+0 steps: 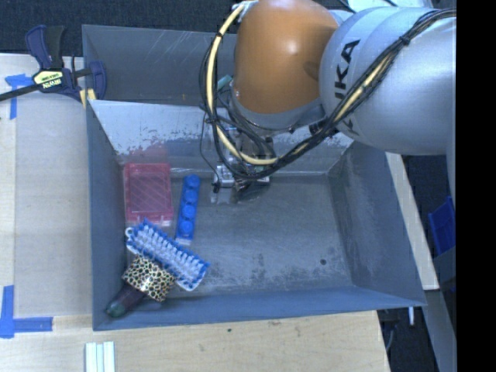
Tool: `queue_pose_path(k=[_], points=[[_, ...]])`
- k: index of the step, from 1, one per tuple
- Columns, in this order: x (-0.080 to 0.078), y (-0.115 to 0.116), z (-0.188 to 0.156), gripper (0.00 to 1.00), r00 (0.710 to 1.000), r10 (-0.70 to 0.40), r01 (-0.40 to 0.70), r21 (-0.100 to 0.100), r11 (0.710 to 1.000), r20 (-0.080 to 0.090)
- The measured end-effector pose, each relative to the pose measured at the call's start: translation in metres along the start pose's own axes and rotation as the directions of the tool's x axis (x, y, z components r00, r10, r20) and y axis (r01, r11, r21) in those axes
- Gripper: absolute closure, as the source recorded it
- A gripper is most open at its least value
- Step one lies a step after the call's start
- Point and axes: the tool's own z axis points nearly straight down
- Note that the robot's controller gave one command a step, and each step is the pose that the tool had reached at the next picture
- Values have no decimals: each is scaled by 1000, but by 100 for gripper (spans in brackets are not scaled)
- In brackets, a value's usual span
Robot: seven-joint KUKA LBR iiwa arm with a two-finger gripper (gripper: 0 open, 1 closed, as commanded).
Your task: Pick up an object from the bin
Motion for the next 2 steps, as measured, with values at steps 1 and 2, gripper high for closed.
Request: queue_pose_path(k=[1, 2], points=[[-2, -1, -5, 0, 1000, 4, -4, -1, 1000, 9], [-19, -5, 87, 0, 970, -242, 242, 1, 970, 7]])
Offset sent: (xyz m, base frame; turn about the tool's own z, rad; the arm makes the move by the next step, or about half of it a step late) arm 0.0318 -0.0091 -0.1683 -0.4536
